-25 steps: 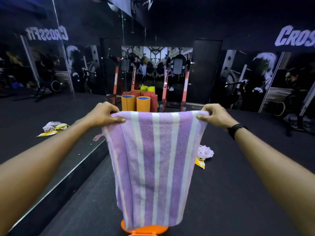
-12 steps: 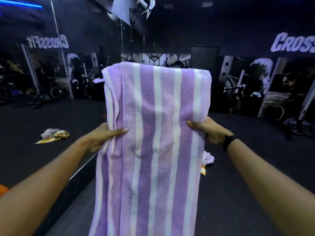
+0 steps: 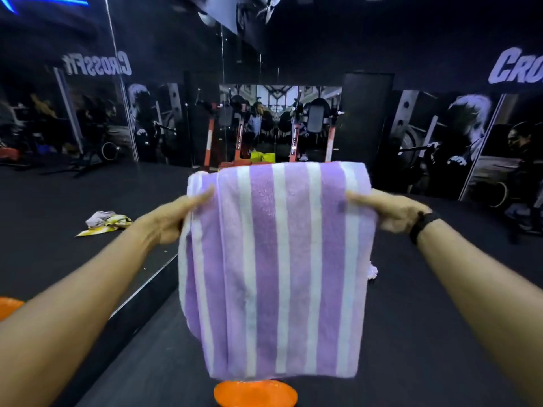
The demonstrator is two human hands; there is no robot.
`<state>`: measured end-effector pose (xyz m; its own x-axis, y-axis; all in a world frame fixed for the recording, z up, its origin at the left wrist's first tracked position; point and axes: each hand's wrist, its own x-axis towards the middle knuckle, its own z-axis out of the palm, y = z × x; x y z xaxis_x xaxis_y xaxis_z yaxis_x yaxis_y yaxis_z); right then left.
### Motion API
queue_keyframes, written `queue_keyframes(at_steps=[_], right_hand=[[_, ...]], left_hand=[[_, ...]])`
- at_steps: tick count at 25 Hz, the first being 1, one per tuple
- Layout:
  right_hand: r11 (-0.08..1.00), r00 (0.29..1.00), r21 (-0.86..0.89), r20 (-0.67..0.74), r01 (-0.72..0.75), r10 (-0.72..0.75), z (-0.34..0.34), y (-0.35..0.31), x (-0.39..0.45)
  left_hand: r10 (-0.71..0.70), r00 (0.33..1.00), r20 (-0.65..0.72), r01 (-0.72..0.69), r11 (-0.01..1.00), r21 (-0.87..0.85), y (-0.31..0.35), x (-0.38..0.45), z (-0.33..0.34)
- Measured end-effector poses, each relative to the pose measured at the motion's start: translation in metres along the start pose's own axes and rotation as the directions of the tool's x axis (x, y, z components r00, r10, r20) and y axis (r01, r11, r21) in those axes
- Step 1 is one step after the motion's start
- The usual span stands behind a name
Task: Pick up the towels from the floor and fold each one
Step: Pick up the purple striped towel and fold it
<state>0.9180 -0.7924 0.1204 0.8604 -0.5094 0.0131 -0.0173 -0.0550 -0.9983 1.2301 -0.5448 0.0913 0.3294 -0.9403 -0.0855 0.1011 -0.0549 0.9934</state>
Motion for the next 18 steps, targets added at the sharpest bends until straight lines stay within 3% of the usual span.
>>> queue_keyframes(at_steps=[2,5,7,9,13,16,18], right_hand=[[0.986,0.996,-0.153,0.040,-0.069,0.076,0.001,0.020,0.002],[1.000,0.990,-0.023,-0.139,-0.002,-0.001,-0.003,0.039,0.012],[1.000,0.995,0.016,-0.099,0.026,-0.024,-0.003,0.036,0.013],[0.998,0.994,-0.056,-0.107,0.020,-0.026,0.000,0.034,0.014],[0.988,0.920,0.015,-0.365,0.155,-0.139,0.003,0.032,0.023],[0.977,0.880,0.022,-0.440,0.210,-0.179,0.009,0.024,0.027],[0.980,0.915,-0.081,-0.350,0.184,-0.201,0.016,0.024,0.024]], left_hand=[[-0.005,0.998,-0.058,0.014,0.986,0.167,-0.018,-0.002,0.000],[0.021,0.956,-0.293,-0.051,0.994,-0.098,-0.029,0.003,0.000],[0.060,0.983,-0.176,-0.075,0.994,-0.081,-0.024,-0.003,0.008],[0.088,0.986,-0.138,-0.074,0.992,0.106,-0.023,-0.009,0.017],[0.135,0.818,-0.559,-0.140,0.990,0.034,-0.019,0.005,0.022],[0.149,0.763,-0.629,-0.170,0.985,0.027,-0.013,0.014,0.021],[0.131,0.790,-0.598,-0.116,0.991,0.064,-0.008,0.012,0.021]])
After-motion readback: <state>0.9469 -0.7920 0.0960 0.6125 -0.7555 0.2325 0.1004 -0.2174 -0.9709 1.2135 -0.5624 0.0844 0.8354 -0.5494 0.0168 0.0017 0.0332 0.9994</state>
